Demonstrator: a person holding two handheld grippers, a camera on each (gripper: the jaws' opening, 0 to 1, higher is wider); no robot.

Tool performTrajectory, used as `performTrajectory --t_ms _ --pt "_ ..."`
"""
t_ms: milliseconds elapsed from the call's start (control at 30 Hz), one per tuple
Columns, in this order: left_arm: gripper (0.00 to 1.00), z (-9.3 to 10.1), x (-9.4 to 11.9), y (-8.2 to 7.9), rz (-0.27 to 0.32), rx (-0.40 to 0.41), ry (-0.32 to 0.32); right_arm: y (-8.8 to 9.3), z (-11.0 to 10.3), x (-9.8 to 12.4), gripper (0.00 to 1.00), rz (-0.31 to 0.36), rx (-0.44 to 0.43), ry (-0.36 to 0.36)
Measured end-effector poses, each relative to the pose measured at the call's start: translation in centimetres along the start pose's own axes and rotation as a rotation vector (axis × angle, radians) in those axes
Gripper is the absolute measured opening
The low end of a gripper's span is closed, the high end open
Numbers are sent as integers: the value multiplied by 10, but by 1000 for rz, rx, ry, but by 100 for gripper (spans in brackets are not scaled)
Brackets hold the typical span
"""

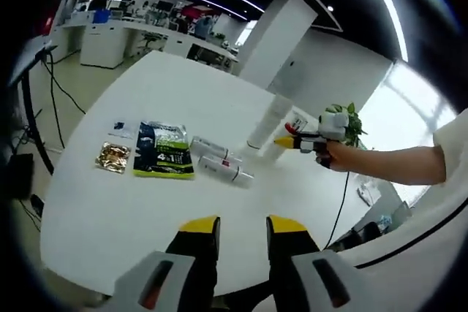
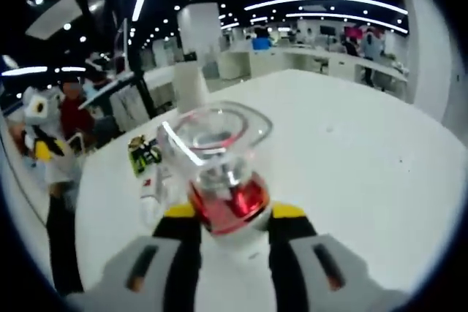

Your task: Arrange the skincare products in the storage area until every visible bottle or jar stands upright without overlapping.

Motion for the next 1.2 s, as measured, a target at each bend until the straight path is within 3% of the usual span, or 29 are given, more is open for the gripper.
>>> performTrajectory --t_ms 133,267,433,800,867,933,1033,1200 --pt "26 7 5 -1 27 -26 28 -3 6 -7 32 18 17 -19" --pt "26 0 10 -1 92 14 -14 -7 6 -13 32 40 45 -36" --pt "26 -2 9 3 69 19 -26 -4 6 -13 33 72 64 -66" --pt "26 -3 15 2 87 12 -41 -6 2 -19 34 54 63 -60" --pt "26 -2 16 3 87 15 -39 0 -1 -21 38 -1 51 -51" --pt "26 -2 17 4 85 17 -39 2 -4 -23 44 3 56 -48" --pt "26 -2 16 5 78 17 -33 6 -8 -20 48 12 22 -22" --pt "27 -10 4 2 35 20 -6 21 -19 4 52 52 -139 58"
Point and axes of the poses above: the point that each gripper's makers call its tool centre point, and the gripper's own axes: x roughly backward along the fingers, z roughly to its right, y roughly out of its underside, the point moved 7 cm from there along x, roughly backward along the fingers, and after that the axes turned 7 degrees about y, right-handed, at the moved point
